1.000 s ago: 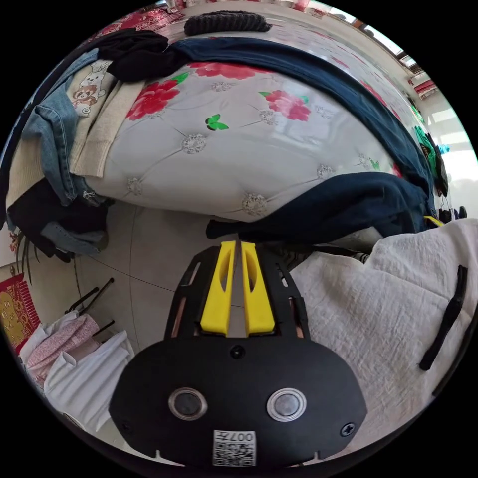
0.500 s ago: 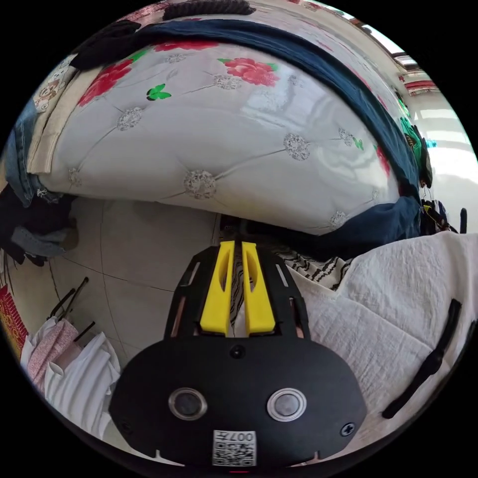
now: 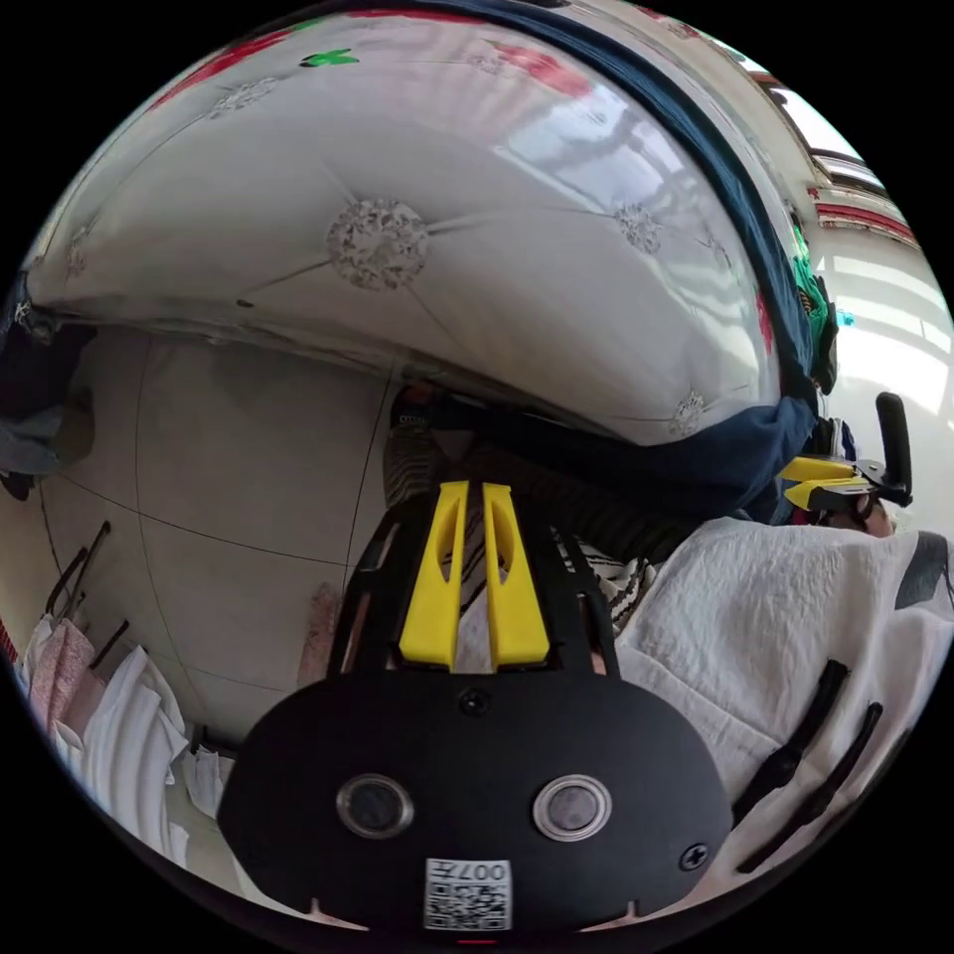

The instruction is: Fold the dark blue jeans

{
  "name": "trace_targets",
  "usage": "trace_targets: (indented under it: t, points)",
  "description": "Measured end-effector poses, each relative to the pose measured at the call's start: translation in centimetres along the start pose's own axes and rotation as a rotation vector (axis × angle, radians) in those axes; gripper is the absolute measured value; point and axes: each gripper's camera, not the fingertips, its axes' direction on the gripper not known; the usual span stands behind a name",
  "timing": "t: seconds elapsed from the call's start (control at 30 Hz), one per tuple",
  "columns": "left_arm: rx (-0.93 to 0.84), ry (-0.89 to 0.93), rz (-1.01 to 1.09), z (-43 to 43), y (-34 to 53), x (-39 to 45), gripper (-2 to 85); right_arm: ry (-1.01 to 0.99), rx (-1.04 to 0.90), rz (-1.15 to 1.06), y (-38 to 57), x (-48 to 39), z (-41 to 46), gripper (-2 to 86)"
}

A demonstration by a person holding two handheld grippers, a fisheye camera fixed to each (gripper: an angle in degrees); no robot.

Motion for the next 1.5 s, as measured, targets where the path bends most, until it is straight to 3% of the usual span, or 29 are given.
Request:
trace_targets:
  t: [0.13,0.37,0.53,0.67,0.8,0.87,1.0,1.1,1.13,1.27,1.5]
  points:
    - [-0.021,0.025,0.003,0.9,-0.2,-1.5,1.6,-0.186,-0.030,-0.035,-1.3,1.2,-1.3,8.9]
    - [-0.001,0.084,-0.003,1.4,-0.6,-3.4,2.0,-0.300,0.036,0.103,-2.5,5.4,0.3,4.4]
    - [-0.031,0.079,0.026,2.4,-0.9,-4.3,3.2,-0.501,0.287,-0.068,-1.8,5.5,-4.5,0.6]
    - [-0.037,0.124,0.014,3.3,-1.3,-5.0,4.1,-0.390,0.277,-0.056,-2.1,5.7,-6.9,1.4]
    - [-0.036,0.157,-0.006,3.9,-1.8,-5.6,4.3,-0.133,-0.005,0.022,-1.0,7.1,-3.3,7.0]
    - [-0.035,0.186,-0.025,4.1,-2.1,-6.1,4.4,-0.159,-0.095,0.091,-0.4,8.7,-1.1,8.7]
    - [-0.032,0.292,-0.108,4.4,-2.7,-7.7,4.8,-0.358,-0.084,0.188,-1.0,10.6,1.3,8.0]
    - [-0.029,0.376,-0.175,4.8,-3.2,-8.7,4.9,-0.227,-0.108,0.127,-1.0,9.6,1.4,4.0]
    - [-0.028,0.393,-0.188,5.0,-3.3,-8.9,4.9,-0.146,-0.095,0.078,-0.5,8.9,0.9,1.9]
    - [-0.022,0.475,-0.271,6.5,-3.7,-9.5,5.3,-0.154,-0.029,-0.029,0.9,8.1,-1.1,0.1]
    - [-0.011,0.513,-0.268,8.6,-4.3,-7.4,7.2,-0.620,0.385,-0.092,3.7,10.9,-8.8,-0.3]
